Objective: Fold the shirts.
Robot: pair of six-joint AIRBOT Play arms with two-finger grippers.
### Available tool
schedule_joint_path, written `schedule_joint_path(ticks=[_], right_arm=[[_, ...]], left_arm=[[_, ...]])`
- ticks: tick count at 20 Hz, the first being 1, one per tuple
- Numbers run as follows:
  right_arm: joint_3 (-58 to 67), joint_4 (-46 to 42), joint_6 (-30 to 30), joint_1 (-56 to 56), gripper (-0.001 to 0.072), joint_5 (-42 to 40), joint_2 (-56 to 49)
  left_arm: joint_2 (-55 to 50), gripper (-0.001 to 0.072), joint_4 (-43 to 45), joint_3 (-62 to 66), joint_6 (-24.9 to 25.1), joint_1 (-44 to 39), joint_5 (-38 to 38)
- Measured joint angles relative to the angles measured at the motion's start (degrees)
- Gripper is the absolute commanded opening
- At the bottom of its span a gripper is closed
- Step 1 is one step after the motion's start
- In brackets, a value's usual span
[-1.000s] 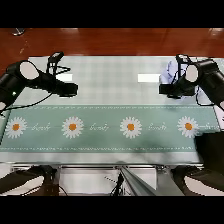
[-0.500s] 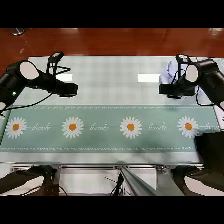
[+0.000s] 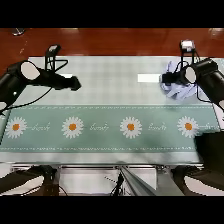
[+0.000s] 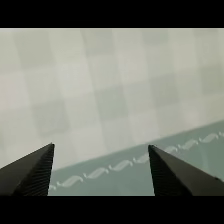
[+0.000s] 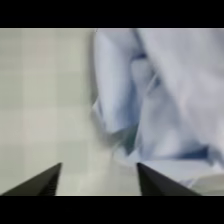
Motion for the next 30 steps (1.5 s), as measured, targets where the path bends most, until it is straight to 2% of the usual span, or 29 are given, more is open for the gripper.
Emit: schedule_joint_path(ticks=[3, 6, 9, 10, 11, 12, 13, 14, 18, 20, 22, 26, 30], right_arm=[[0.8, -8.1, 7.5, -4.7, 0.0631, -6.5, -2.6], [3.1, -7.2, 11.0, -12.0, 0.0630, -9.1, -8.3], [7.0, 2.4, 7.1, -17.9, 0.0625, -9.6, -15.4], [8.8, 6.4, 4.9, -19.3, 0.0612, -9.4, -17.9], [10.4, 9.4, 3.1, -20.3, 0.0571, -8.5, -20.1], [12.2, 12.2, 1.3, -21.1, 0.0385, -7.2, -22.3], [13.8, 14.5, -0.5, -21.7, 0.0141, -5.3, -24.0], [15.3, 17.0, -2.8, -22.1, 0.0030, -3.3, -25.3], [22.9, 25.8, -12.1, -23.2, 0.0029, 5.4, -25.2], [28.5, 29.4, -16.6, -23.1, 0.0029, 6.6, -21.5], [33.8, 31.4, -20.7, -22.0, 0.0029, 7.1, -15.8], [40.0, 33.2, -26.0, -18.4, 0.0029, 5.7, -2.0], [44.3, 32.2, -29.4, -12.8, 0.0029, 4.9, 8.2]], left_arm=[[-0.3, 0.0704, 3.3, 0.0, 0.7, 0.4, 9.6], [-0.9, 0.0704, 4.7, 0.0, 0.9, 0.6, 15.7], [-1.7, 0.0704, 5.3, 0.0, 1.0, 0.6, 16.8], [-2.0, 0.0704, 5.5, 0.0, 1.0, 0.6, 16.2], [-2.3, 0.0704, 5.6, 0.0, 1.0, 0.7, 14.7], [-2.5, 0.0704, 5.7, 0.0, 1.0, 0.7, 13.0], [-2.7, 0.0703, 5.7, 0.0, 1.0, 0.7, 10.9], [-2.9, 0.0703, 5.8, 0.0, 1.0, 0.7, 8.3], [-3.1, 0.0703, 6.6, -0.2, 1.2, 1.0, -10.0], [-2.4, 0.0704, 7.2, -1.0, 1.0, 1.7, -19.0], [0.4, 0.0704, 7.0, -2.5, -0.3, 2.3, -24.5], [12.7, 0.0703, 2.6, -8.5, -1.8, 2.7, -25.7], [30.0, 0.0703, -6.6, -18.9, -3.3, 2.0, -18.8]])
